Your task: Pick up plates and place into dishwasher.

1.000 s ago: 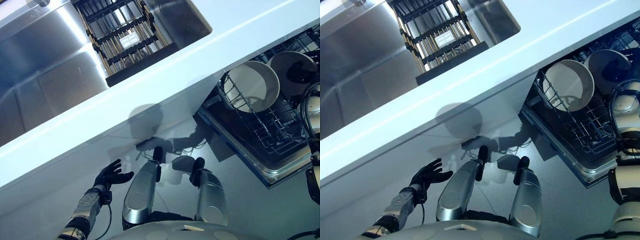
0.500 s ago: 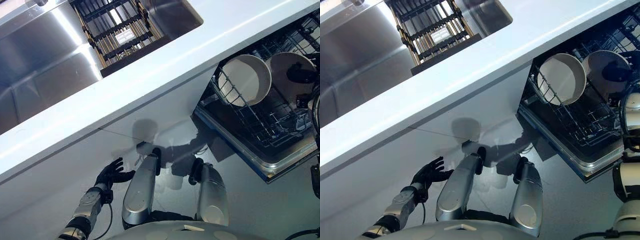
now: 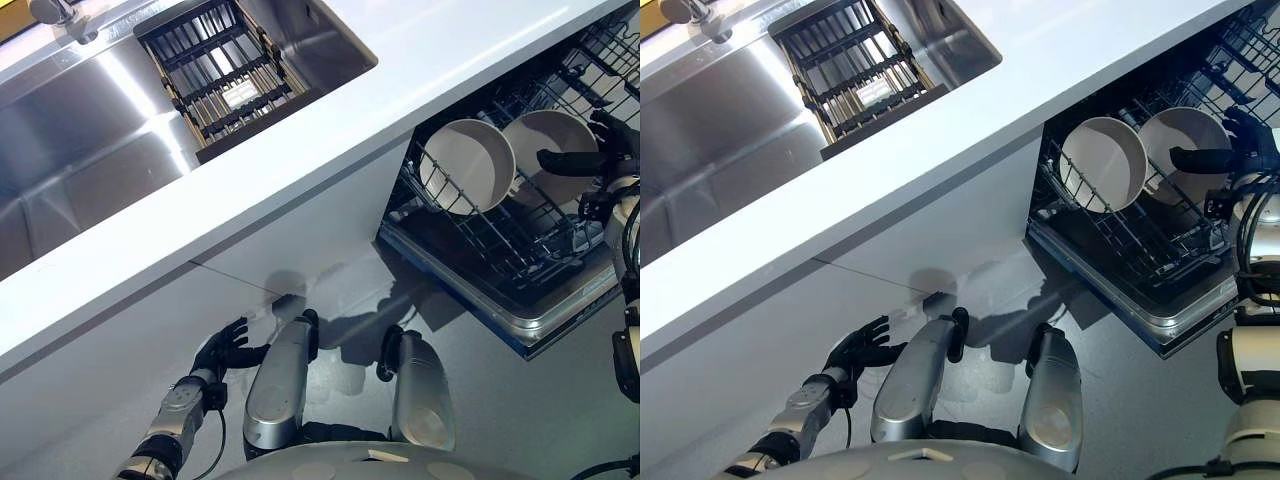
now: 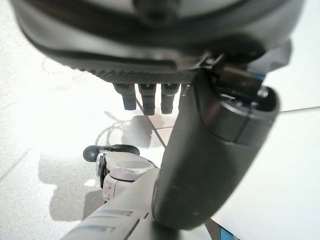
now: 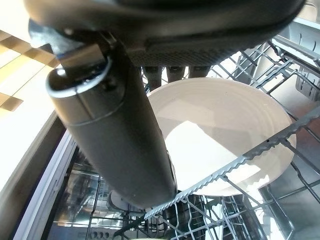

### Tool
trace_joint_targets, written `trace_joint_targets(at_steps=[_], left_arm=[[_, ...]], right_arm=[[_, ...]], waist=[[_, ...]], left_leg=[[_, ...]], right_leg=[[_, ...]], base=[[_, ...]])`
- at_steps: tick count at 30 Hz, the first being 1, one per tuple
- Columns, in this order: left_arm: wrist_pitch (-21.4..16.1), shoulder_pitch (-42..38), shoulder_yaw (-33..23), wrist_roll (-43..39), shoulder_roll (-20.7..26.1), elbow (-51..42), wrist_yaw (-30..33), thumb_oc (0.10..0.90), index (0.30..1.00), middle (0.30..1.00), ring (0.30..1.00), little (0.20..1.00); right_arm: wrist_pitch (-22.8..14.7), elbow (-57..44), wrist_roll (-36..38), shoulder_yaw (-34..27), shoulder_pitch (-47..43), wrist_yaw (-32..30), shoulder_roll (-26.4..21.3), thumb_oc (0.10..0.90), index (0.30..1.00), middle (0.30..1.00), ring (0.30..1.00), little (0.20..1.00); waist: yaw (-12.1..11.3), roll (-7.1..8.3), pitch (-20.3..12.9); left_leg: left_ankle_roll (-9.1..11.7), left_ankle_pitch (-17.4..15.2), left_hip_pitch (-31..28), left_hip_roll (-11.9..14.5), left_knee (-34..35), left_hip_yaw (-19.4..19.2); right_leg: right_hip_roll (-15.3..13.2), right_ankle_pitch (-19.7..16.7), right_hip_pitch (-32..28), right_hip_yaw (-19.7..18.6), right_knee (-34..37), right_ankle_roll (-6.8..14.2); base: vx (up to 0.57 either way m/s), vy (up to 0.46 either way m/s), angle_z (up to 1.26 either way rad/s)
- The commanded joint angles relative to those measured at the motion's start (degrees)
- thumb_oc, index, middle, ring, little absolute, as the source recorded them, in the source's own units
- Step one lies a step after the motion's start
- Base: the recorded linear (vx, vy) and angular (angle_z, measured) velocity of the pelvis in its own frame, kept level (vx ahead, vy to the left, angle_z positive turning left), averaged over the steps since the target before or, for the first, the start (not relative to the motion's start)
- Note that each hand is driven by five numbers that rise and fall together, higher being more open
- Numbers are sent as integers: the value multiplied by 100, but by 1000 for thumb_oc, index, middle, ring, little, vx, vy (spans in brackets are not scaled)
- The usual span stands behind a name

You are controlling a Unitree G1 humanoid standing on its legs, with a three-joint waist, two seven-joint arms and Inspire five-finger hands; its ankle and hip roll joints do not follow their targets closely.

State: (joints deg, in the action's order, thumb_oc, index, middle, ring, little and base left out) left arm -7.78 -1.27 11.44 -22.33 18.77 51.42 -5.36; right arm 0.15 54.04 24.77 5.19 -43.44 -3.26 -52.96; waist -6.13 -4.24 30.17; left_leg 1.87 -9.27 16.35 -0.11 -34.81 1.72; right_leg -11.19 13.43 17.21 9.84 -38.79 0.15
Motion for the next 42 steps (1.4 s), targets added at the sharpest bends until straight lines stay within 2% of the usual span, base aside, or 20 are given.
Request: trace_joint_targets(at_steps=[1, 7, 11, 14, 16, 23, 29, 34, 35, 36, 37, 42], left_arm=[[-285, 653, 10, 150, 204, -151, 49, 800, 900, 900, 900, 900], [-249, 672, 24, 159, 198, -142, 64, 800, 900, 900, 900, 900], [-314, 692, 21, 233, 204, -100, 69, 800, 900, 900, 900, 900], [-336, 692, 53, 221, 212, -98, 121, 800, 900, 900, 900, 900], [-328, 716, 55, 229, 212, -110, 174, 800, 900, 900, 900, 900], [-404, 707, 36, 272, 212, -4, 97, 800, 900, 900, 900, 900], [-490, 691, 46, 243, 176, 21, 90, 800, 900, 900, 900, 900], [-503, 704, 75, 248, 131, 34, 106, 800, 900, 900, 900, 900], [-491, 701, 74, 259, 129, 27, 87, 800, 900, 900, 900, 900], [-503, 709, 78, 267, 123, 29, 76, 800, 900, 900, 900, 900], [-504, 716, 75, 260, 133, 17, 73, 800, 900, 900, 900, 900], [-371, 693, 50, 206, 222, -158, 60, 800, 900, 900, 900, 900]], right_arm=[[-595, -556, 165, -191, 23, -27, -194, 800, 900, 900, 900, 900], [-589, -617, 52, -237, 76, -150, -258, 800, 900, 900, 900, 900], [-783, -772, -4, -271, 140, -439, -356, 800, 900, 900, 900, 900], [-970, -923, -265, -421, 313, -824, -454, 800, 900, 900, 900, 900], [-1075, -1187, -722, -566, 576, -1152, -528, 800, 900, 900, 900, 900], [-1230, -1851, -1287, -836, 1153, -1558, -594, 800, 900, 900, 900, 900], [-1344, -2029, -1442, -1056, 1472, -1934, -564, 800, 900, 900, 900, 900], [-1159, -1972, -1619, -1210, 1707, -2238, -482, 800, 900, 900, 900, 900], [-1098, -1942, -1645, -1196, 1716, -2082, -481, 504, 646, 646, 646, 604], [-1084, -1938, -1746, -1157, 1727, -1986, -465, 100, 300, 300, 300, 200], [-1078, -1936, -1878, -1073, 1732, -1807, -481, 100, 300, 300, 300, 200], [-494, -1771, -2445, -535, 1649, -1102, -755, 100, 300, 300, 300, 200]], waist=[[-12, 314, -652], [43, 348, -694], [91, 388, -719], [165, 430, -754], [239, 462, -776], [427, 520, -825], [525, 539, -851], [542, 525, -870], [539, 526, -863], [533, 527, -859], [528, 527, -846], [493, 542, -785]], left_leg=[[-453, -473, 91, -78, -474, -161], [-495, -529, 45, -73, -518, -223], [-512, -548, -46, -59, -473, -253], [-519, -598, -77, -36, -491, -300], [-515, -588, -127, -18, -463, -352], [-497, -522, -289, 33, -288, -475], [-499, -570, -372, 49, -239, -550], [-488, -572, -421, 39, -207, -549], [-488, -583, -434, 30, -200, -547], [-491, -589, -433, 21, -201, -543], [-502, -607, -420, 16, -211, -537], [-533, -664, -284, -4, -338, -506]], right_leg=[[273, 148, -554, 156, -164, -374], [278, 127, -548, 87, -191, -351], [290, 96, -585, 46, -145, -322], [304, 77, -606, 16, -104, -289], [330, 33, -646, -16, -21, -254], [389, -83, -716, -140, 234, -165], [434, -99, -791, -219, 365, -138], [445, -86, -847, -234, 398, -142], [440, -83, -855, -230, 397, -142], [436, -83, -853, -226, 397, -146], [431, -75, -830, -226, 367, -150], [406, -49, -671, -211, 202, -181]], base=[[17, 18, -3], [19, 26, -4], [14, 13, -3], [35, 17, -7], [43, 14, -3], [31, 16, -15], [41, 11, -14], [52, 12, -3], [39, 4, 0], [31, 3, -1], [0, 0, 0], [0, 0, 0]])
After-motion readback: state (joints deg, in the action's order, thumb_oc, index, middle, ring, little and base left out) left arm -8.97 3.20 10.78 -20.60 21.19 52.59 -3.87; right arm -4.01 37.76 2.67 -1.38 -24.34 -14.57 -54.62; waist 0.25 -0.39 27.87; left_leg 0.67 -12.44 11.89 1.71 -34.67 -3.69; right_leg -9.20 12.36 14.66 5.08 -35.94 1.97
